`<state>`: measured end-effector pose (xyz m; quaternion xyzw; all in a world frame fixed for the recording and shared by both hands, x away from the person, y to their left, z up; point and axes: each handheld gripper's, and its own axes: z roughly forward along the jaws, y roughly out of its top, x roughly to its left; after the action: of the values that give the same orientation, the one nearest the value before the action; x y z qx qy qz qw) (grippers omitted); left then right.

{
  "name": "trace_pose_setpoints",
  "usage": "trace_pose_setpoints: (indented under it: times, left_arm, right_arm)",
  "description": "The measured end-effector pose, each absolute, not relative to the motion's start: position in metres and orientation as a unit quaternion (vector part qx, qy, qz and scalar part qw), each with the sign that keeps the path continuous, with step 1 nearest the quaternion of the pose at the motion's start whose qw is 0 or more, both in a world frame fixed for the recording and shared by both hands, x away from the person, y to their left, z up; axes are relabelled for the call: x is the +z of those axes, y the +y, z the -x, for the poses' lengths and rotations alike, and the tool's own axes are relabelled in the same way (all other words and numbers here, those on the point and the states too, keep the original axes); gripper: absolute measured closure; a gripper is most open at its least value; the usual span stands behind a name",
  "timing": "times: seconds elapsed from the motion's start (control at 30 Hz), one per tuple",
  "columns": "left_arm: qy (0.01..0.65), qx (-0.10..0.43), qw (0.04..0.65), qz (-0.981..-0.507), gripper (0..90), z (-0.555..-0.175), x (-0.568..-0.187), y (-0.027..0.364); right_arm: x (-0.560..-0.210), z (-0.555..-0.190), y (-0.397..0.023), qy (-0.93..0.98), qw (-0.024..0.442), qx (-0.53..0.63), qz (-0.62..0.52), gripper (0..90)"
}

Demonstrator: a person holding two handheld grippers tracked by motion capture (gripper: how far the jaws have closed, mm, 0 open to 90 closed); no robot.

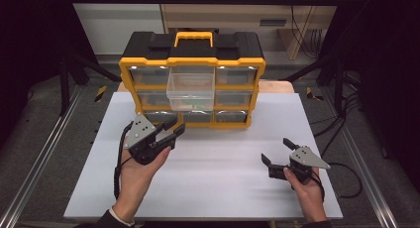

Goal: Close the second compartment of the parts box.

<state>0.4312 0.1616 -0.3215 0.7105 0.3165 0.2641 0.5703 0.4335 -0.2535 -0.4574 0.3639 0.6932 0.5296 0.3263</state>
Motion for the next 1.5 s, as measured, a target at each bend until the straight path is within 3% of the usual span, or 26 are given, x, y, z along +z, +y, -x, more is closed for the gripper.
trace_pose_setpoints:
  times: [0.23,0.4,1.5]
  left_arm:
    - [0.299,0.272,0.572,-0.714,81.9,-0.439,-0.316,0.155]
    - [0.297,0.269,0.576,-0.713,87.1,-0.442,-0.316,0.148]
    - [0.317,0.305,0.541,-0.716,89.3,-0.469,-0.317,0.145]
  right_arm:
    - [-0.457,-0.434,-0.254,0.693,0.326,0.530,-0.362,5.2]
    - [-0.457,-0.434,-0.253,0.691,0.324,0.534,-0.364,5.2]
    - [-0.456,-0.433,-0.254,0.691,0.327,0.534,-0.362,5.4]
